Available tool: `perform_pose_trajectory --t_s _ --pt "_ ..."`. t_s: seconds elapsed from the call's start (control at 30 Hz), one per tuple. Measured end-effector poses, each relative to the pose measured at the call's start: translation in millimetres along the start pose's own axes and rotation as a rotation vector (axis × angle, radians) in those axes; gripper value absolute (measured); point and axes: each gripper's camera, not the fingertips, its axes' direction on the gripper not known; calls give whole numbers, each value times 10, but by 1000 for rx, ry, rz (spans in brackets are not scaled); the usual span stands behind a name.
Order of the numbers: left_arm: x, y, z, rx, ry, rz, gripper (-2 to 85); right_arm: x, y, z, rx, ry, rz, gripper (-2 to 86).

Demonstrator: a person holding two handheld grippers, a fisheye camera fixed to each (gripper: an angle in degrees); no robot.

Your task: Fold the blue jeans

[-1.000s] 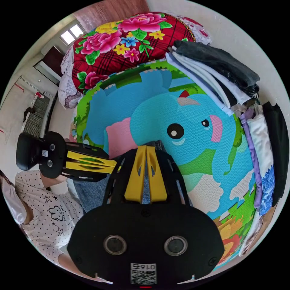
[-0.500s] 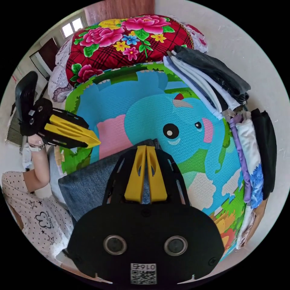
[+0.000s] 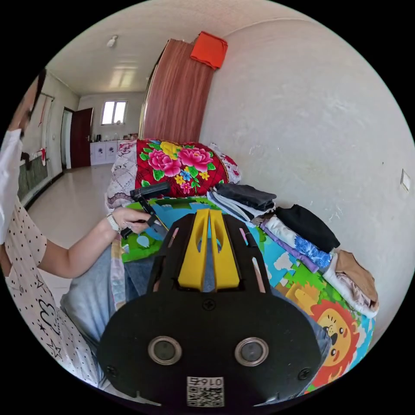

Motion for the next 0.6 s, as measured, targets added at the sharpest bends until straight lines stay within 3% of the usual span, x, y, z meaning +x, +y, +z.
perform_pose_trajectory --t_s 0.17,0.37,0.6 --pt "-76 -119 -77 6 105 41 88 -278 415 -924 -18 163 40 -4" --pt "-435 -282 -100 -20 139 -132 0 -523 686 -1577 -3 249 179 -4" --pt "-462 -430 -165 -24 130 -124 -4 -652 562 -1860 -56 291 159 -4"
